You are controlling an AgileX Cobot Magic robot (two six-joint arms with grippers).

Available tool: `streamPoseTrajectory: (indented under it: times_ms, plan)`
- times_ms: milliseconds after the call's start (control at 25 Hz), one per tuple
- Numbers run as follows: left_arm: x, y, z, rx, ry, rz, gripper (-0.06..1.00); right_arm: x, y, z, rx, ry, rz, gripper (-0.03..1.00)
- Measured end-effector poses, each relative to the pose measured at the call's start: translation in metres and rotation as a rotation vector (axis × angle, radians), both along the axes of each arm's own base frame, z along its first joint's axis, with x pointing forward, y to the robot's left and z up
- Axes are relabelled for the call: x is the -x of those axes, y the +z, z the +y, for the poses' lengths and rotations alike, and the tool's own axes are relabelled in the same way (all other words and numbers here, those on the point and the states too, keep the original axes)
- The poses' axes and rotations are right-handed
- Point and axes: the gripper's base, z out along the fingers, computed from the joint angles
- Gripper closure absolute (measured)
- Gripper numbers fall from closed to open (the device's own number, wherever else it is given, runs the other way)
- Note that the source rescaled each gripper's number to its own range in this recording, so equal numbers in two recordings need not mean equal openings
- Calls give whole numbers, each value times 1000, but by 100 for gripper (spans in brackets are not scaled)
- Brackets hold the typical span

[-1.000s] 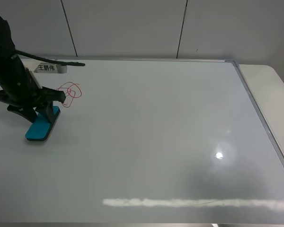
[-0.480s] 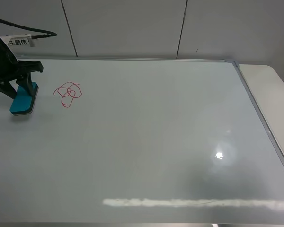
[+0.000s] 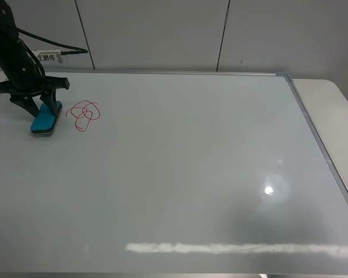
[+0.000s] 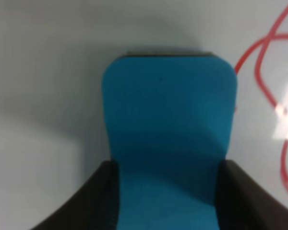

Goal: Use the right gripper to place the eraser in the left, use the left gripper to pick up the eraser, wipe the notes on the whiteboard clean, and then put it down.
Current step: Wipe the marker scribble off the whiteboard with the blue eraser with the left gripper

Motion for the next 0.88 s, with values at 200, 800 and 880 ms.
streamPoseTrajectory:
  times_ms: [200, 800, 880]
  plan:
    - [-15, -15, -15, -40, -68, 15, 94, 0, 0, 0, 0, 0, 0, -3]
    - [-4, -24, -146, -89, -398, -21, 94, 0, 0, 0, 0, 0, 0, -3]
    - [6, -26, -171, -92, -460, -7, 94, 0, 0, 0, 0, 0, 0, -3]
